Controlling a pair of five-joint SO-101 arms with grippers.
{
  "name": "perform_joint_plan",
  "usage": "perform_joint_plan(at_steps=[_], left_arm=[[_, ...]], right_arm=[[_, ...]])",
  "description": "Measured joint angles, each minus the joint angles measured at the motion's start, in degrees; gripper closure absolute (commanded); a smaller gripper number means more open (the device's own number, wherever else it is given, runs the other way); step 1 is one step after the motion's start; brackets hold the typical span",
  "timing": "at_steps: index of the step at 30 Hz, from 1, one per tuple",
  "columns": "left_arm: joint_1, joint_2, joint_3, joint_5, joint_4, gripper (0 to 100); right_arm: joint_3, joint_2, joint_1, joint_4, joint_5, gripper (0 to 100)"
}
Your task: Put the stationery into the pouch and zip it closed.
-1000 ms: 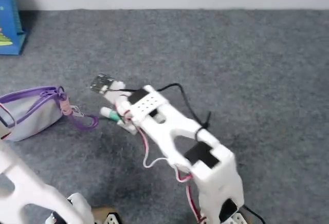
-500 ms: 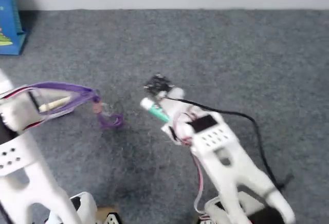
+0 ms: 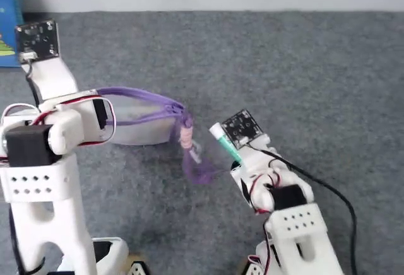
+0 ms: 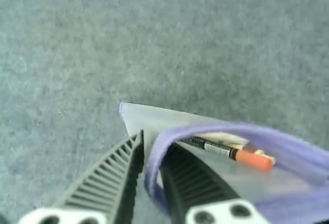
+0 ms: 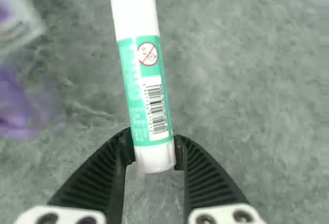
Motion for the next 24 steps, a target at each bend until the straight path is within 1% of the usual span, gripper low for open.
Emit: perform_joint_plan(at_steps=[4, 8, 10, 16, 20, 24], left_arm=[[0.0, -0.18, 1.67, 0.0, 0.18, 99], [-0.09, -0.97, 3.69, 0.0, 0.09, 99], [-0.09, -0.97, 4.13, 0.0, -0.09, 99], [-1.85, -0.97, 5.71, 0.0, -0.35, 99], [-2.99, -0.97, 7.47, -0.18, -1.23, 99], [-3.16, -0.97, 8.53, -0.62, -1.32, 99]], right_arm=[[3.43, -5.1, 0.88, 0.0, -0.09, 96.9], [4.22, -6.15, 0.53, 3.6, 0.0, 82.8], [4.22, -6.51, 0.53, 7.3, -0.26, 78.7], [3.16, -6.86, 0.53, 14.24, -4.04, 78.6], [-0.88, -6.86, 0.44, 15.74, -4.57, 78.6], [-2.29, -6.77, -4.04, 15.74, -4.66, 78.6]])
